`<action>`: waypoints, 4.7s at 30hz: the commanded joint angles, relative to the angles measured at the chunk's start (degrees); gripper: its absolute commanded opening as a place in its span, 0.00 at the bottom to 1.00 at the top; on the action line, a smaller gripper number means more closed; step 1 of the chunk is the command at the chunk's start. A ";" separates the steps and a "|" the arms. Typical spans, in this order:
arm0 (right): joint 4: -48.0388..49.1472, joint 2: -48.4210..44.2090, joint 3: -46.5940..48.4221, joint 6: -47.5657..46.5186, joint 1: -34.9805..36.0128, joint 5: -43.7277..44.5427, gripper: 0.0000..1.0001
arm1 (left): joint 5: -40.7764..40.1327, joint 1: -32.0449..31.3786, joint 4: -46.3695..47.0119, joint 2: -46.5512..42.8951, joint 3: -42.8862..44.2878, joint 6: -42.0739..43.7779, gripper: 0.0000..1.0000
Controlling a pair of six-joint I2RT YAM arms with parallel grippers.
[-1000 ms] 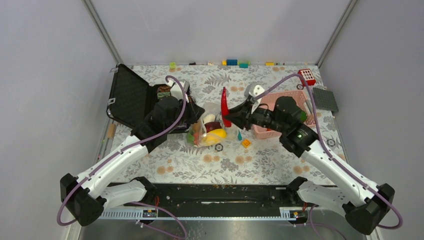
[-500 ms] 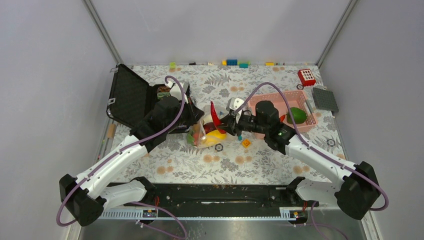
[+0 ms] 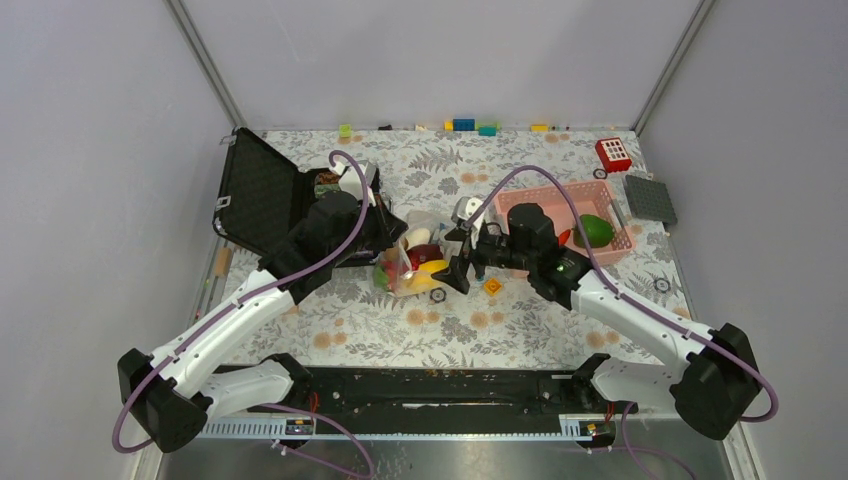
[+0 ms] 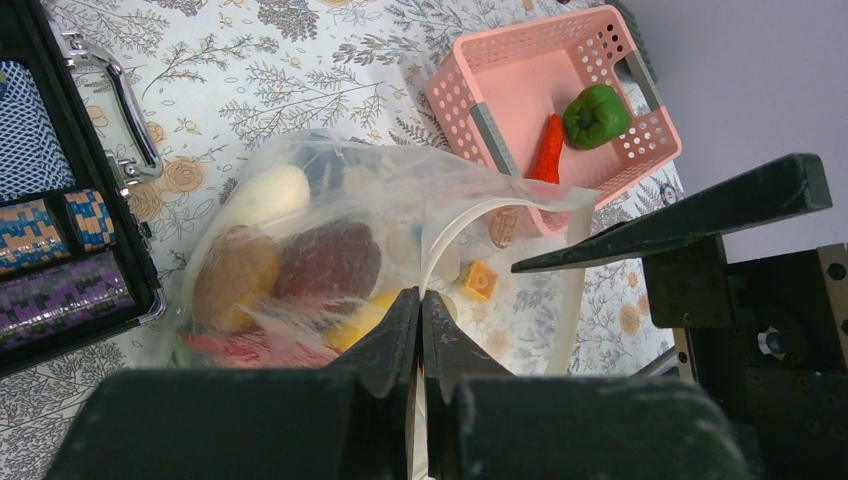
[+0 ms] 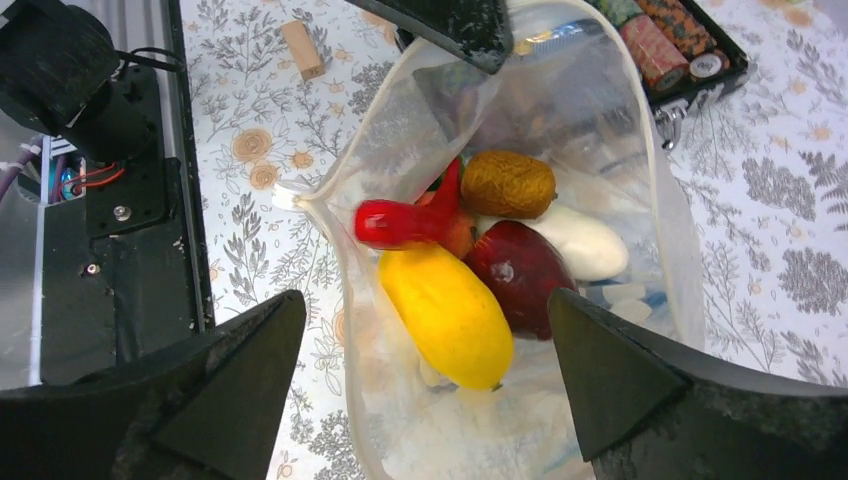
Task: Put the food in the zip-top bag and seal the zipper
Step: Place the fake vegetable in the zipper food storage bag, then pick up the fake vegetable from the bin, then place the fake vegetable in the zipper food storage bag.
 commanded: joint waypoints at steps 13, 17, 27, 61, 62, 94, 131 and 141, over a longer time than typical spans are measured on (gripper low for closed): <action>-23.30 -7.78 10.94 38.75 -7.38 23.64 1.00 | 0.23 0.18 -0.52 -0.20 4.25 0.14 0.00; -31.41 -5.48 11.35 44.45 -18.56 28.16 1.00 | 0.82 0.21 -0.61 0.02 3.91 0.32 0.00; -39.55 12.88 18.03 45.23 -34.89 40.13 0.99 | 1.95 0.23 -0.48 2.18 3.61 0.26 0.00; -37.76 41.66 29.06 50.35 -36.03 26.47 0.92 | 2.48 0.32 -5.94 8.25 8.78 1.15 0.00; -37.81 41.63 28.90 50.12 -36.01 26.54 0.91 | 1.14 0.30 -5.95 8.16 8.83 1.19 0.00; -46.40 42.25 32.12 39.73 -35.23 36.03 0.22 | 1.89 0.26 -5.56 8.53 8.46 1.33 0.00; 11.30 -4.48 1.19 17.91 2.10 16.50 0.17 | 7.33 0.26 3.31 6.17 3.88 -1.29 0.00; 10.21 -4.79 -5.55 21.36 2.24 21.01 0.50 | 7.39 0.23 4.73 5.50 3.32 -1.85 0.00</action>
